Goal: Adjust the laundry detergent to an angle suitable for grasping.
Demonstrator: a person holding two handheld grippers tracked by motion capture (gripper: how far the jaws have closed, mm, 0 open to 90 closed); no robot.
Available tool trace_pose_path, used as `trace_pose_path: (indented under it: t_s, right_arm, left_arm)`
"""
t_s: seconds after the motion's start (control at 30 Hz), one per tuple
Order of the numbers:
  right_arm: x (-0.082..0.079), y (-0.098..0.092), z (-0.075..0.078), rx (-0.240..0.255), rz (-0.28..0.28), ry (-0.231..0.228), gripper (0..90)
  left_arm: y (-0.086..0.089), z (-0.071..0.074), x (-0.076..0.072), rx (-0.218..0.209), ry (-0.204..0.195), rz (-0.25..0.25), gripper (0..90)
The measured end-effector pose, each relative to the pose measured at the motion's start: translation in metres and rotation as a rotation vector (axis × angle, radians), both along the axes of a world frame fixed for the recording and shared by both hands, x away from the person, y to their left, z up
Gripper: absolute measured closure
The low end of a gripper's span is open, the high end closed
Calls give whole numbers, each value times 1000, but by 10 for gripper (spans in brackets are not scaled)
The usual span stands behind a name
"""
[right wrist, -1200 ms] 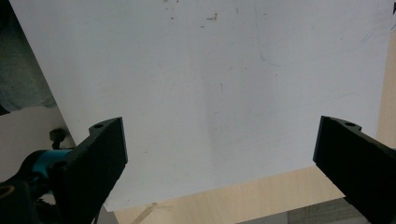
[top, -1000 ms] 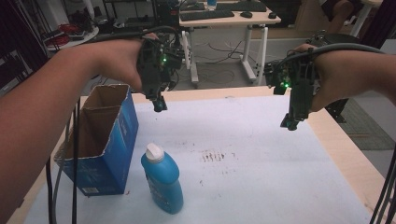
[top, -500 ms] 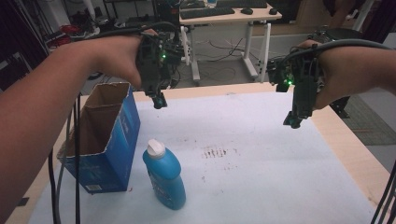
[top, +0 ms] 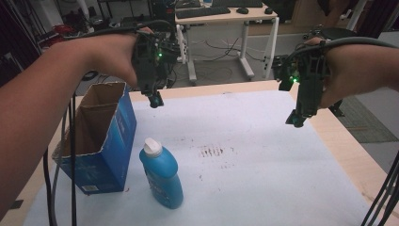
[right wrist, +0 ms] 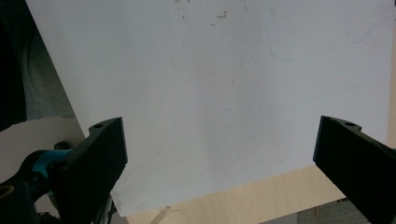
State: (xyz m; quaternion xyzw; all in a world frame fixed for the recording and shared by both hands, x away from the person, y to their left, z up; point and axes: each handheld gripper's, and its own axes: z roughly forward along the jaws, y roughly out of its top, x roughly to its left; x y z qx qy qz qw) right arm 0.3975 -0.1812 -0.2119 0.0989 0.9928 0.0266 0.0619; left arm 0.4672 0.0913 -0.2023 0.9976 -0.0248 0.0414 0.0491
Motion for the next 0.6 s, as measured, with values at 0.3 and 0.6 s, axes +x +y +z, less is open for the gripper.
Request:
trace_pose_path:
  t_s: [0.3,0.6]
  right_arm:
    - [5,-2,-3,-5,7,2,19]
    - [7,-2,-8,-3,7,7,19]
  left_arm:
    - [1,0,0,-4,-3,-10,17]
    - [3,10,-11,-26,-6,-67,17]
